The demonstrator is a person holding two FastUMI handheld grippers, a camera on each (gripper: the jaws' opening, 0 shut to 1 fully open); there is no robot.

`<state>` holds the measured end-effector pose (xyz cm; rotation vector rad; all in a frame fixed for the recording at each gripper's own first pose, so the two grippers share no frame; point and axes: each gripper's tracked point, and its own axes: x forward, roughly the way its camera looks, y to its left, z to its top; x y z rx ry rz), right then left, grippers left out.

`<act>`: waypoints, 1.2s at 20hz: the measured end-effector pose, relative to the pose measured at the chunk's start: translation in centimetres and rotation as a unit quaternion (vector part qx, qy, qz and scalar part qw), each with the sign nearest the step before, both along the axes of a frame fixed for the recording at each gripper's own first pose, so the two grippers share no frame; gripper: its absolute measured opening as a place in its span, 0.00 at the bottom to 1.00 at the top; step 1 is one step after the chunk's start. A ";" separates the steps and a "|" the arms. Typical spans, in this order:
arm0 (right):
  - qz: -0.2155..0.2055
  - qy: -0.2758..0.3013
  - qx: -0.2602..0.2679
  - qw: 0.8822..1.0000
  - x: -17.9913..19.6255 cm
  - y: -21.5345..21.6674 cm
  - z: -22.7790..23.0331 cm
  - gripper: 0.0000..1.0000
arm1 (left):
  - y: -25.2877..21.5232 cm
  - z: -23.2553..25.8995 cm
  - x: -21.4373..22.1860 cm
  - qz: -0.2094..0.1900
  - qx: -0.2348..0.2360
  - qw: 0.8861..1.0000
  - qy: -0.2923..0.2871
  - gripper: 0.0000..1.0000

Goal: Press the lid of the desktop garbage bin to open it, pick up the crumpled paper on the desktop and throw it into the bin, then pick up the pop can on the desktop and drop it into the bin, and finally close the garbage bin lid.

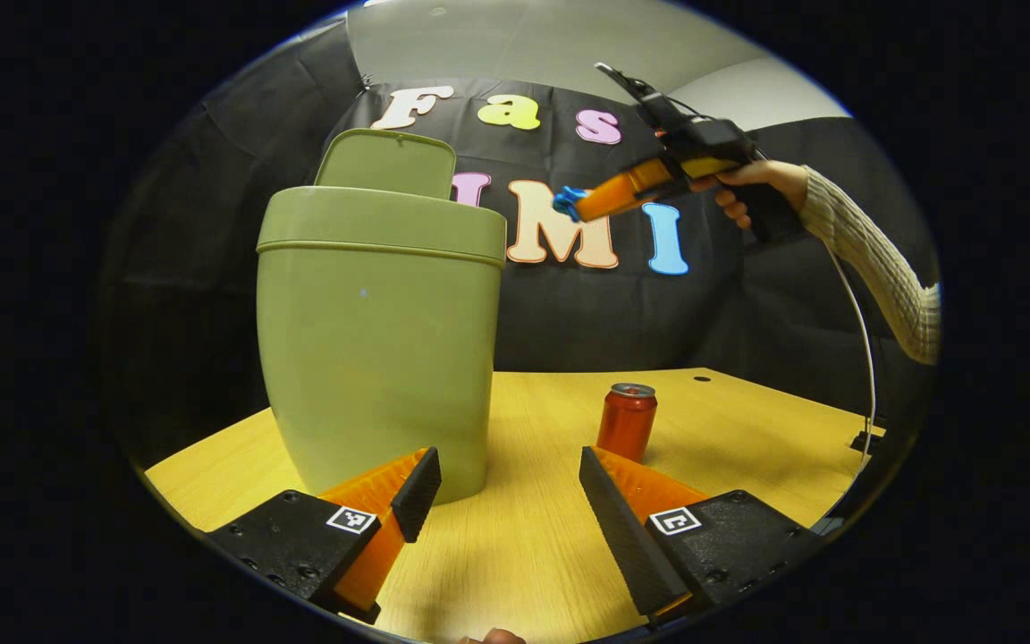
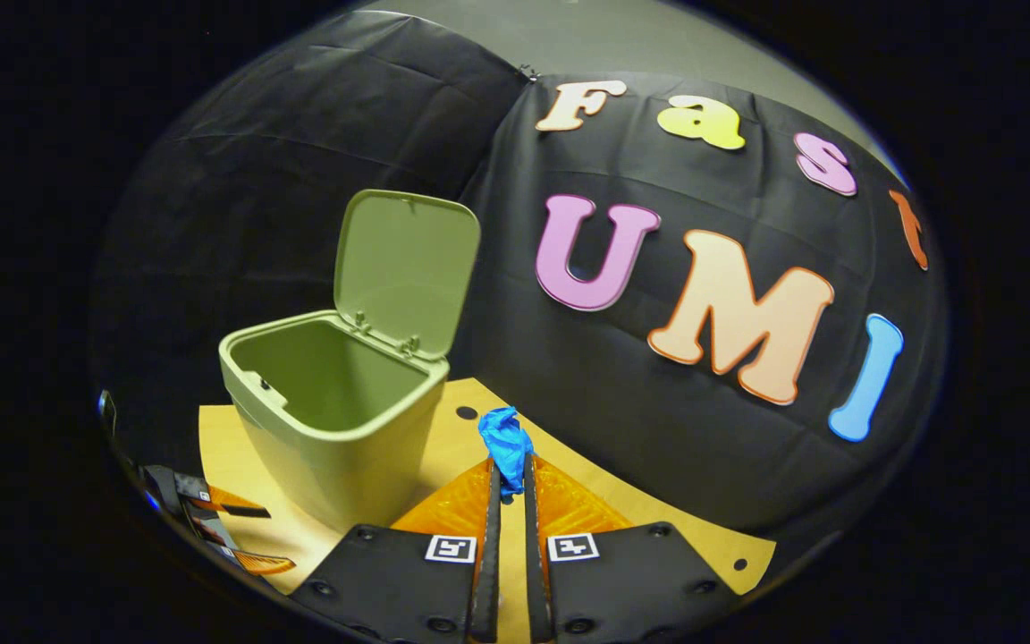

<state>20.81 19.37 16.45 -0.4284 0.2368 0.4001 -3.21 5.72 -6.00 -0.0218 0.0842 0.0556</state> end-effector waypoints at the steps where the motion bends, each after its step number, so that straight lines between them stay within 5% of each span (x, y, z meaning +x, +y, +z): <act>1: 0.014 -0.004 -0.002 1.000 0.2 1.7 0.5 0.15 | 0.2 -0.1 -0.1 0.001 -0.001 1.000 0.001 0.95; 9: 0.100 0.015 -0.022 0.995 0.3 11.9 -0.2 0.15 | 0.7 -0.1 -1.2 0.013 0.006 1.000 0.001 0.95; 13: 0.111 0.030 -0.041 0.992 0.5 13.1 -1.8 0.23 | 0.8 -0.4 -1.5 0.016 0.008 1.000 0.005 0.95; 14: 0.113 0.030 -0.043 0.992 0.6 13.1 -2.0 0.34 | 0.8 -0.3 -1.4 0.016 0.009 1.000 0.006 0.95; 15: 0.113 0.032 -0.044 0.992 0.5 13.1 -2.2 0.28 | 0.7 -0.3 -1.6 0.015 0.009 1.000 0.007 0.95; 21: 0.110 -0.005 -0.028 0.994 0.2 12.9 0.1 1.00 | 0.6 -0.4 -1.5 0.009 0.012 1.000 0.008 0.95; 24: 0.109 -0.015 -0.011 0.994 -0.3 12.2 1.0 0.94 | 0.4 -0.4 -1.4 0.004 0.011 1.000 0.007 0.95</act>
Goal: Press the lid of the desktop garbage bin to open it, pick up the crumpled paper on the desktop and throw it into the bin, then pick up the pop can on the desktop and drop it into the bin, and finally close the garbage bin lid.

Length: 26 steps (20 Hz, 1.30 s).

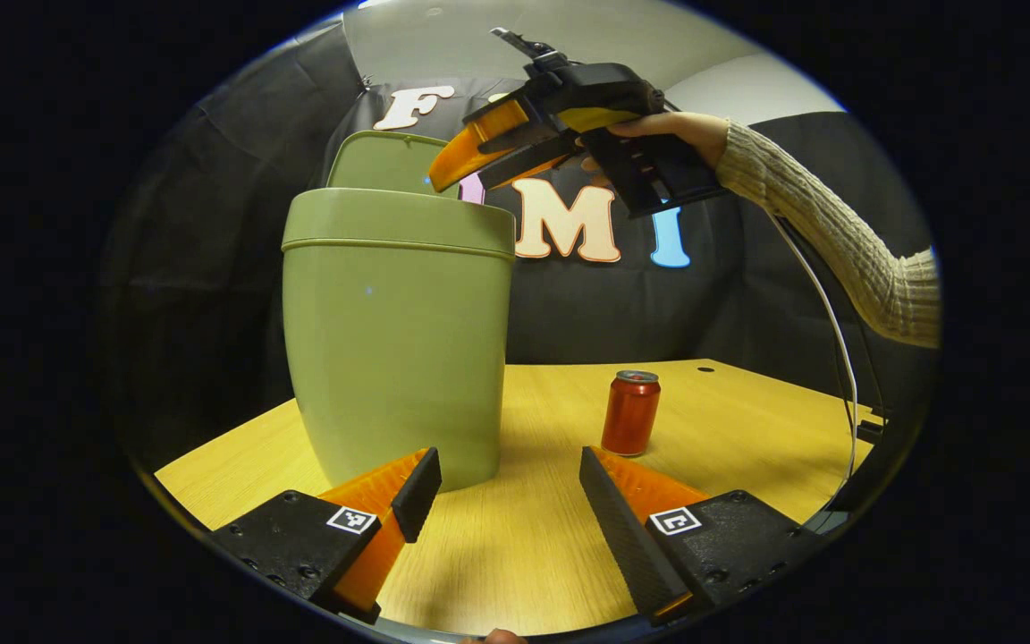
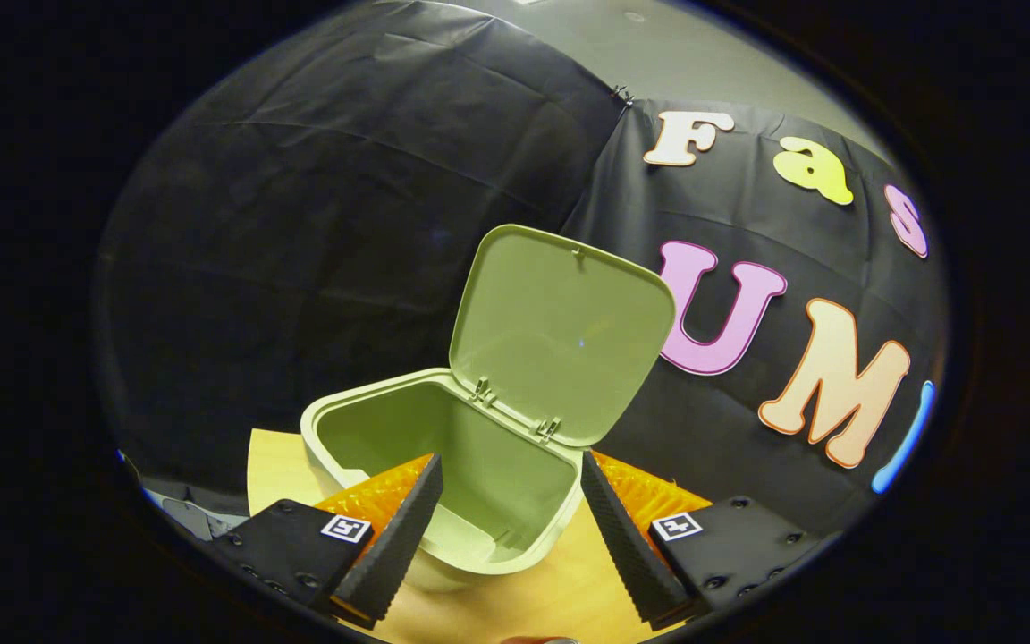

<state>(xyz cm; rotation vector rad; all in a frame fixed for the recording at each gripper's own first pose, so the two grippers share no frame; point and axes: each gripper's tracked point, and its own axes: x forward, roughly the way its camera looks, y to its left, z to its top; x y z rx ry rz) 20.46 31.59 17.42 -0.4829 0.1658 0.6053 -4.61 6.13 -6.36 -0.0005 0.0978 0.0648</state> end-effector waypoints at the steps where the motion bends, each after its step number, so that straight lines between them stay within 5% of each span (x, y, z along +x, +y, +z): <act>1: -0.002 -0.003 0.004 1.000 -0.4 -0.5 0.2 1.00 | -0.3 0.1 0.2 -0.004 -0.001 1.000 0.000 0.95; 10: -0.054 -0.039 0.034 0.997 -3.8 -10.7 1.4 0.99 | -3.6 0.7 1.8 -0.032 -0.005 0.999 0.003 0.95; 17: -0.138 -0.054 0.058 0.987 -6.7 -22.3 -0.8 0.98 | -7.3 1.5 4.9 -0.069 -0.007 0.998 0.009 0.95; 26: -0.177 -0.044 0.097 0.978 -11.5 -29.1 -5.4 0.98 | -10.0 1.2 9.5 -0.091 -0.002 0.995 0.029 0.95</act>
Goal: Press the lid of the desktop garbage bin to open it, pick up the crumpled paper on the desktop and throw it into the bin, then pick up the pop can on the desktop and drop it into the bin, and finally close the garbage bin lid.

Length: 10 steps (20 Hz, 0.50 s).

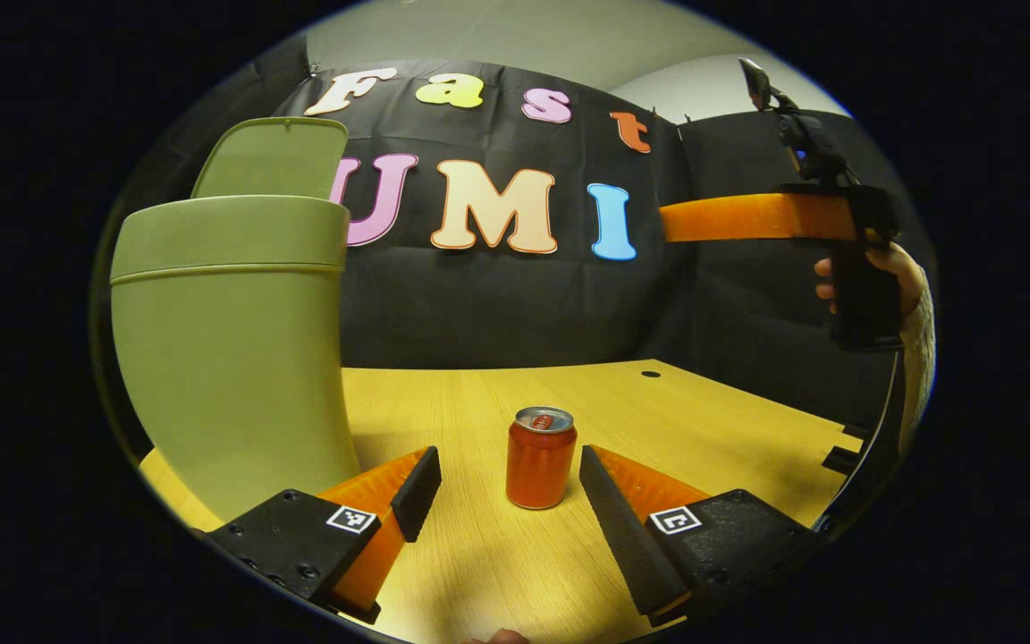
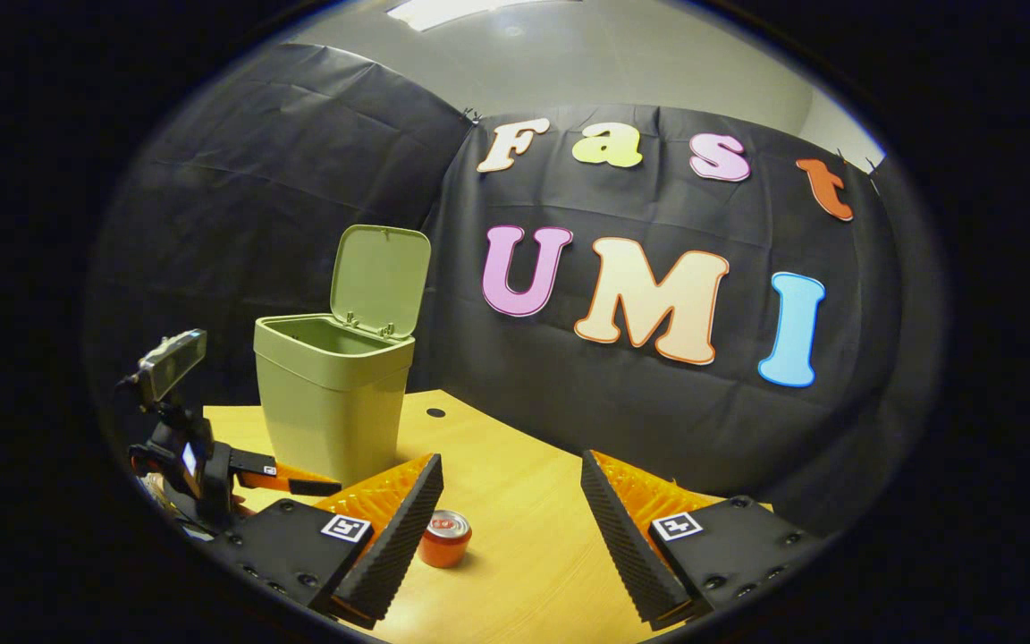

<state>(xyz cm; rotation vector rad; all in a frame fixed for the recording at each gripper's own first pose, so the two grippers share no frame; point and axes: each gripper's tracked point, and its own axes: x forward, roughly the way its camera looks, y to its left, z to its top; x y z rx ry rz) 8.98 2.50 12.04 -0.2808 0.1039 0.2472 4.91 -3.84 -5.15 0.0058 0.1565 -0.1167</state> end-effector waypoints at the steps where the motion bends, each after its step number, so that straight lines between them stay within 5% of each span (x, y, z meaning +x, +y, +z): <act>1: -0.010 -0.005 -0.002 1.000 -0.5 -0.8 -0.5 0.98 | -0.2 -0.2 0.6 -0.003 0.005 1.000 0.004 0.95; 10: -0.054 0.016 0.007 0.998 -5.0 -5.5 -5.6 0.98 | -2.3 -1.7 4.7 -0.023 0.023 0.999 0.028 0.95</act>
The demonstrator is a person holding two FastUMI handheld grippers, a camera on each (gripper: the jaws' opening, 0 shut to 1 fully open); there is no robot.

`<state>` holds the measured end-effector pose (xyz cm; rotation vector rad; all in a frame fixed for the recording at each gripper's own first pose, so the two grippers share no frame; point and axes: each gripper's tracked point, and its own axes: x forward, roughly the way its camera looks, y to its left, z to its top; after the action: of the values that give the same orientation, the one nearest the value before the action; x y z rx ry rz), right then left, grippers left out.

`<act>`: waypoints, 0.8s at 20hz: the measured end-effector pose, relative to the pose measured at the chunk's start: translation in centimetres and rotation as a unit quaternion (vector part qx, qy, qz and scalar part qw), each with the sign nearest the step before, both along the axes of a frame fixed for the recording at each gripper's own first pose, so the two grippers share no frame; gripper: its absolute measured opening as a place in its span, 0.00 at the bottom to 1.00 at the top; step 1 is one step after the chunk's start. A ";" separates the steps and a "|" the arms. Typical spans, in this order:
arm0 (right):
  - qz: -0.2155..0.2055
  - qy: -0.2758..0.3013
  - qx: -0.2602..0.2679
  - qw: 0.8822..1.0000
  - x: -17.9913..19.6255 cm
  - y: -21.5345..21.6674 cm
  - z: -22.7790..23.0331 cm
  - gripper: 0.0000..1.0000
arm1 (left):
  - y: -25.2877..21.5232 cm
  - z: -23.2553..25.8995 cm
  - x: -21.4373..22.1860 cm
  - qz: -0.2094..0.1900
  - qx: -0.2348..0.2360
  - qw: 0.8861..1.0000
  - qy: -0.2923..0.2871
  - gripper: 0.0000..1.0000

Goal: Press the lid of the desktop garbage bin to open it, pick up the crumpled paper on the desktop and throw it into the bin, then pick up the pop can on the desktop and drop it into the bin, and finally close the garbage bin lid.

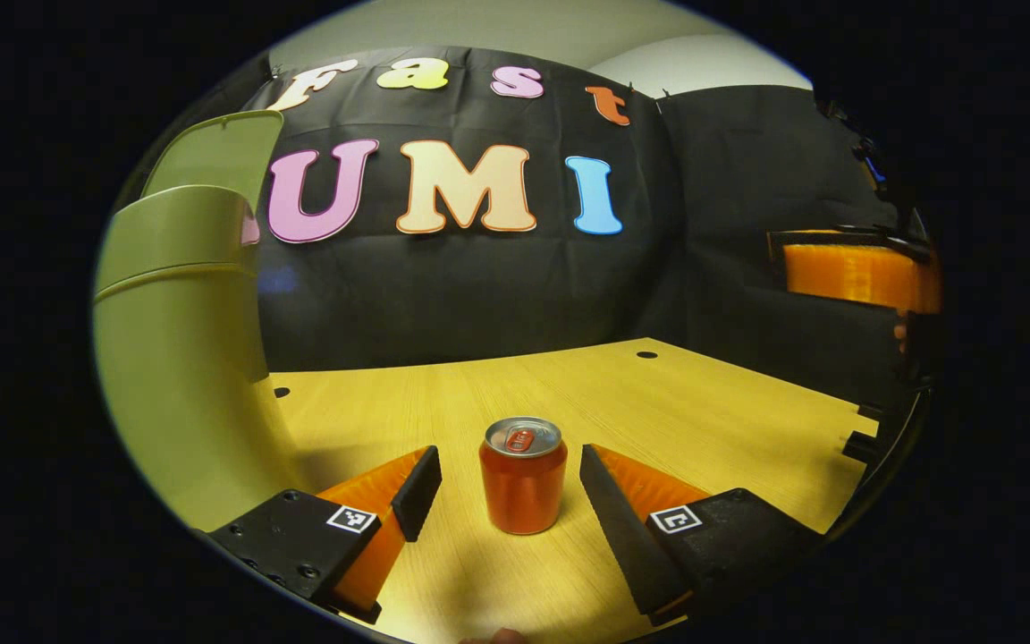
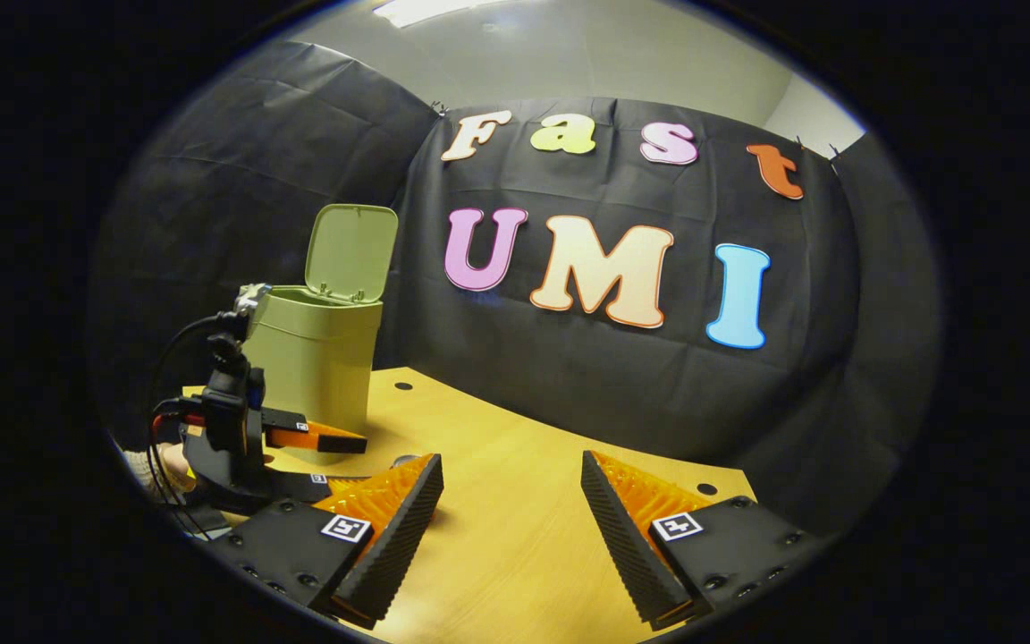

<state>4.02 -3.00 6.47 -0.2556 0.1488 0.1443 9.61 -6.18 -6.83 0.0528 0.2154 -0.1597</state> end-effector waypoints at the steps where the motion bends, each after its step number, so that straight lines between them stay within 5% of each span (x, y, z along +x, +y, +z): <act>1: 0.002 0.006 0.004 1.000 -0.3 -0.2 -0.4 1.00 | -0.2 -0.3 0.3 -0.002 -0.002 1.000 0.004 0.95; 16: -0.089 0.066 0.116 0.987 -3.8 -6.9 -8.5 0.98 | -1.1 -3.8 3.3 -0.004 0.012 0.999 0.051 0.95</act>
<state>0.25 -9.91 -2.05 0.0011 0.2826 0.0010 12.89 -7.23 -10.61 0.0697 0.3188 -0.1678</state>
